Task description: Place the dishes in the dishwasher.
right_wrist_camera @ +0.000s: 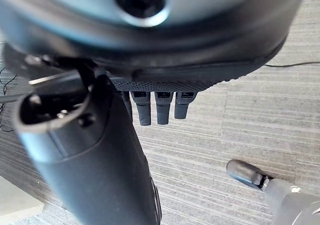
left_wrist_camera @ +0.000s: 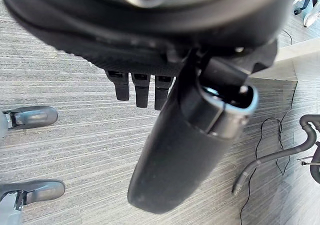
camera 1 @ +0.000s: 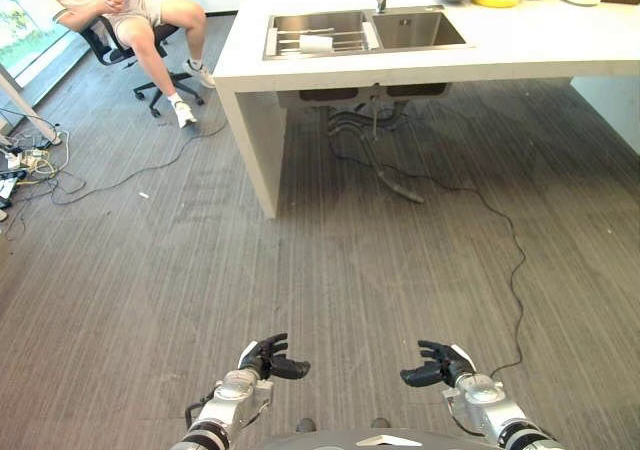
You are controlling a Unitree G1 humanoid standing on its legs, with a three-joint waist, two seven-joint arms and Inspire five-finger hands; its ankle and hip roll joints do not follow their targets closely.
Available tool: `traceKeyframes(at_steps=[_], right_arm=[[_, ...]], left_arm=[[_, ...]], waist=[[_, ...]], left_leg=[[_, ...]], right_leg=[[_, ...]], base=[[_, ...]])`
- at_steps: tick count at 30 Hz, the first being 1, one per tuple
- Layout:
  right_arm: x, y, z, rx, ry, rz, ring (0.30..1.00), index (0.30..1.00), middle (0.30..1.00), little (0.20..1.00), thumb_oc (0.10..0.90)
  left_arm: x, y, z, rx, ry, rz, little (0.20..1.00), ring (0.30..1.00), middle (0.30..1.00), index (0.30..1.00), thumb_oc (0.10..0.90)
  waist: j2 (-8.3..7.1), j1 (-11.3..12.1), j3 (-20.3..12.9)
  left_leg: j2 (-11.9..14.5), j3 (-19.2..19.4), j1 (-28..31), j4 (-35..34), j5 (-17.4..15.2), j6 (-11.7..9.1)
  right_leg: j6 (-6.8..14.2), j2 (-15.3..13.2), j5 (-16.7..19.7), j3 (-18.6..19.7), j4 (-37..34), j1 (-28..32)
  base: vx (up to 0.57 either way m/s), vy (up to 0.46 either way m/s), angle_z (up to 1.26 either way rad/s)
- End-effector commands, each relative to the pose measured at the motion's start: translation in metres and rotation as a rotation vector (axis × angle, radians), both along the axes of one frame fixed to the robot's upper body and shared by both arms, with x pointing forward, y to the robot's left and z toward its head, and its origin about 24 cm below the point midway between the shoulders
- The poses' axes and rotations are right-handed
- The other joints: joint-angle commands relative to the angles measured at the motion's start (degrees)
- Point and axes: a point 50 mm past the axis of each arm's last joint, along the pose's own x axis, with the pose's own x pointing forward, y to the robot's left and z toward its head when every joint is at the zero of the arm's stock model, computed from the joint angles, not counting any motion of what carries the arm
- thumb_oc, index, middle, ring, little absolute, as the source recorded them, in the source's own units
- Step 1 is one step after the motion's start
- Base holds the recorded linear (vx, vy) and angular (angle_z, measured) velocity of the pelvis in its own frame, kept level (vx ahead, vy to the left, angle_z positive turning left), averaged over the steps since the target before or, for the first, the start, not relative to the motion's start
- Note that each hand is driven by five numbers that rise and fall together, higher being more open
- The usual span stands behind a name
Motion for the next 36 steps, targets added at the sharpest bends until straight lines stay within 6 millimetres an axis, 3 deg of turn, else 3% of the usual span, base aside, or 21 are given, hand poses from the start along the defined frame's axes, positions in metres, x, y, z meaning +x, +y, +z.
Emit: traceKeyframes(at_steps=[1, 4, 5, 7, 9, 11, 16, 19, 20, 21, 23, 24, 25, 26, 27, 28, 30, 31, 32, 34, 36], right_arm=[[0.043, 0.01, 0.021, 0.035, -0.149, 0.0, 0.9, 0.9, 0.9, 0.9, 0.8], [0.044, 0.01, 0.022, 0.036, -0.152, 0.002, 0.9, 0.9, 0.9, 0.9, 0.8], [0.048, 0.011, 0.027, 0.047, -0.179, -0.005, 0.9, 0.9, 0.9, 0.9, 0.8], [0.051, 0.01, 0.029, 0.051, -0.198, -0.014, 0.9, 0.9, 0.9, 0.9, 0.8], [0.052, 0.007, 0.033, 0.055, -0.22, -0.03, 0.9, 0.9, 0.9, 0.9, 0.8], [0.055, 0.0, 0.038, 0.043, -0.253, -0.052, 0.9, 0.9, 0.9, 0.9, 0.8], [0.05, -0.012, 0.036, 0.019, -0.24, -0.104, 0.9, 0.9, 0.9, 0.9, 0.8], [0.041, -0.015, 0.031, 0.016, -0.22, -0.111, 0.9, 0.9, 0.9, 0.9, 0.8], [0.032, -0.021, 0.027, 0.018, -0.201, -0.144, 0.9, 0.9, 0.9, 0.9, 0.8], [0.032, -0.021, 0.027, 0.018, -0.201, -0.144, 0.9, 0.9, 0.9, 0.9, 0.8], [0.025, -0.024, 0.021, 0.013, -0.164, -0.146, 0.9, 0.9, 0.9, 0.9, 0.8], [0.025, -0.024, 0.021, 0.013, -0.164, -0.146, 0.9, 0.9, 0.9, 0.9, 0.8], [0.016, -0.028, 0.016, -0.002, -0.119, -0.149, 0.9, 0.9, 0.9, 0.9, 0.8], [0.013, -0.03, 0.014, -0.005, -0.102, -0.156, 0.9, 0.9, 0.9, 0.9, 0.8], [0.007, -0.038, 0.01, -0.029, -0.068, -0.197, 0.9, 0.9, 0.9, 0.9, 0.8], [0.007, -0.038, 0.01, -0.029, -0.068, -0.197, 0.9, 0.9, 0.9, 0.9, 0.8], [-0.005, -0.046, 0.005, -0.053, -0.014, -0.226, 0.9, 0.9, 0.9, 0.9, 0.8], [-0.023, -0.048, -0.005, -0.049, 0.062, -0.25, 0.9, 0.9, 0.9, 0.9, 0.8], [-0.032, -0.05, -0.008, -0.048, 0.093, -0.265, 0.9, 0.9, 0.9, 0.9, 0.8], [-0.045, -0.054, -0.012, -0.049, 0.142, -0.282, 0.9, 0.9, 0.9, 0.9, 0.8], [-0.058, -0.056, -0.016, -0.053, 0.196, -0.289, 0.9, 0.9, 0.9, 0.9, 0.8]], left_arm=[[0.044, 0.001, 0.025, 0.029, -0.161, -0.054, 0.9, 0.9, 0.9, 0.9, 0.8], [0.047, 0.001, 0.029, 0.026, -0.181, -0.056, 0.9, 0.9, 0.9, 0.9, 0.8], [0.057, 0.005, 0.041, 0.037, -0.25, -0.064, 0.9, 0.9, 0.9, 0.9, 0.8], [0.061, 0.009, 0.048, 0.049, -0.286, -0.055, 0.9, 0.9, 0.9, 0.9, 0.8], [0.065, 0.014, 0.056, 0.054, -0.33, -0.04, 0.9, 0.9, 0.9, 0.9, 0.8], [0.072, 0.016, 0.068, 0.06, -0.394, -0.041, 0.9, 0.9, 0.9, 0.9, 0.8], [0.101, 0.019, 0.105, 0.073, -0.587, 0.003, 0.9, 0.9, 0.9, 0.9, 0.8], [0.104, 0.017, 0.115, 0.049, -0.643, 0.007, 0.9, 0.9, 0.9, 0.9, 0.8], [0.108, 0.013, 0.127, 0.019, -0.703, 0.016, 0.9, 0.9, 0.9, 0.9, 0.8], [0.108, 0.013, 0.127, 0.019, -0.703, 0.016, 0.9, 0.9, 0.9, 0.9, 0.8], [0.11, 0.012, 0.136, -0.015, -0.743, 0.024, 0.9, 0.9, 0.9, 0.9, 0.8], [0.11, 0.012, 0.136, -0.015, -0.743, 0.024, 0.9, 0.9, 0.9, 0.9, 0.8], [0.112, 0.014, 0.15, -0.033, -0.799, 0.038, 0.9, 0.9, 0.9, 0.9, 0.8], [0.113, 0.016, 0.159, -0.045, -0.836, 0.044, 0.9, 0.9, 0.9, 0.9, 0.8], [0.119, 0.021, 0.183, -0.016, -0.945, 0.055, 0.9, 0.9, 0.9, 0.9, 0.8], [0.119, 0.021, 0.183, -0.016, -0.945, 0.055, 0.9, 0.9, 0.9, 0.9, 0.8], [0.123, 0.02, 0.211, -0.012, -1.066, 0.044, 0.9, 0.9, 0.9, 0.9, 0.8], [0.127, 0.017, 0.244, 0.001, -1.205, 0.009, 0.9, 0.9, 0.9, 0.9, 0.8], [0.128, 0.015, 0.262, 0.006, -1.282, -0.014, 0.9, 0.9, 0.9, 0.9, 0.8], [0.125, 0.014, 0.294, 0.038, -1.42, -0.054, 0.9, 0.9, 0.9, 0.9, 0.8], [0.12, 0.012, 0.325, 0.068, -1.556, -0.096, 0.9, 0.9, 0.9, 0.9, 0.8]], waist=[[-3.56, 0.63, 0.83], [-3.43, 0.84, 1.38], [-3.47, 0.79, 3.66], [-3.34, 1.0, 4.64], [-3.22, 0.57, 4.73], [-3.12, -0.25, 4.9], [-2.64, -2.28, 5.38], [-2.67, -2.73, 4.72], [-1.89, -3.09, 4.3], [-1.89, -3.09, 4.3], [-1.26, -3.33, 3.92], [-1.26, -3.33, 3.92], [-0.91, -2.12, 5.21], [-1.4, -1.55, 6.02], [-2.08, -0.09, 7.89], [-2.08, -0.09, 7.89], [-2.79, 1.48, 8.91], [-2.73, 2.95, 8.52], [-3.11, 3.53, 8.2], [-3.26, 4.73, 7.6], [-2.24, 5.95, 6.87]], left_leg=[[-2.32, 1.09, 0.51, 0.16, -5.81, 2.56], [-2.77, 0.82, 0.6, 0.53, -6.04, 3.37], [-3.6, 0.54, 1.96, 2.39, -7.96, 5.15], [-3.42, 0.48, 2.87, 2.81, -9.0, 5.43], [-3.62, 0.09, 4.28, 2.85, -10.33, 5.16], [-3.81, -1.06, 6.19, 2.15, -11.65, 4.7], [-3.06, -3.36, 11.24, 0.54, -14.78, 2.91], [-2.59, -4.56, 12.83, 1.2, -16.83, 2.47], [-1.05, -4.83, 11.8, 7.17, -16.43, 1.67], [-1.05, -4.83, 11.8, 7.17, -16.43, 1.67], [0.14, -4.37, 7.86, 16.57, -11.86, 0.16], [0.14, -4.37, 7.86, 16.57, -11.86, 0.16], [1.03, -4.99, 0.64, 34.19, -3.46, -1.31], [0.67, -5.39, -3.88, 41.55, -0.86, -1.35], [1.19, -4.24, -8.88, 51.06, 1.51, -1.16], [1.19, -4.24, -8.88, 51.06, 1.51, -1.16], [-1.24, -4.1, -13.97, 50.05, -1.81, 0.19], [-3.91, -4.55, -17.24, 41.93, -4.97, 0.98], [-4.07, -4.35, -18.03, 37.47, -5.45, 0.91], [-4.67, -3.9, -18.92, 24.74, -3.85, 0.5], [-5.4, -5.13, -21.15, 16.14, 1.83, -0.91]], right_leg=[[6.12, -7.26, -2.46, 4.01, 10.72, -5.83], [6.38, -7.6, -3.36, 4.8, 14.73, -7.66], [6.93, -8.89, -1.3, 5.74, 26.62, -12.05], [7.14, -9.03, 0.12, 4.58, 31.22, -15.12], [6.83, -8.26, 0.12, 2.92, 28.89, -18.06], [6.58, -7.26, 0.52, 1.47, 21.94, -19.23], [8.4, -7.0, 7.37, -1.63, 5.92, -23.21], [8.09, -6.94, 7.63, -0.98, 6.89, -23.36], [6.33, -5.65, 6.97, -0.14, 9.27, -22.72], [6.33, -5.65, 6.97, -0.14, 9.27, -22.72], [4.27, -4.21, 4.77, 0.64, 11.68, -22.05], [4.27, -4.21, 4.77, 0.64, 11.68, -22.05], [1.55, -2.92, 2.2, 0.19, 12.83, -18.75], [0.38, -2.69, 1.21, 0.16, 12.53, -17.46], [-1.39, -1.91, -1.12, 0.27, 12.3, -14.62], [-1.39, -1.91, -1.12, 0.27, 12.3, -14.62], [-1.6, -2.22, -2.85, 1.0, 12.38, -12.08], [-1.04, -1.71, -4.12, 1.89, 11.72, -8.86], [-0.53, -1.96, -4.63, 2.02, 11.02, -7.33], [0.0, -1.85, -5.11, 2.14, 9.35, -4.98], [-0.05, -0.08, -5.97, 2.81, 7.75, -1.83]], base=[[-0.01, 0.165, -0.08], [0.01, 0.133, -0.06], [0.06, 0.162, -0.09], [0.12, 0.117, -0.13], [0.24, 0.011, 0.02], [0.29, -0.058, 0.05], [0.33, -0.099, 0.23], [0.41, -0.166, 0.4], [0.28, -0.158, 0.42], [0.37, -0.224, 0.51], [0.22, -0.155, 0.49], [0.35, -0.293, 0.35], [0.25, -0.299, -0.03], [0.44, -0.51, 0.07], [0.22, -0.306, -0.04], [0.26, -0.265, 0.07], [0.32, -0.079, -0.03], [0.54, -0.035, 0.1], [0.54, -0.009, 0.31], [0.37, 0.009, -0.08], [0.39, 0.019, -0.68]])
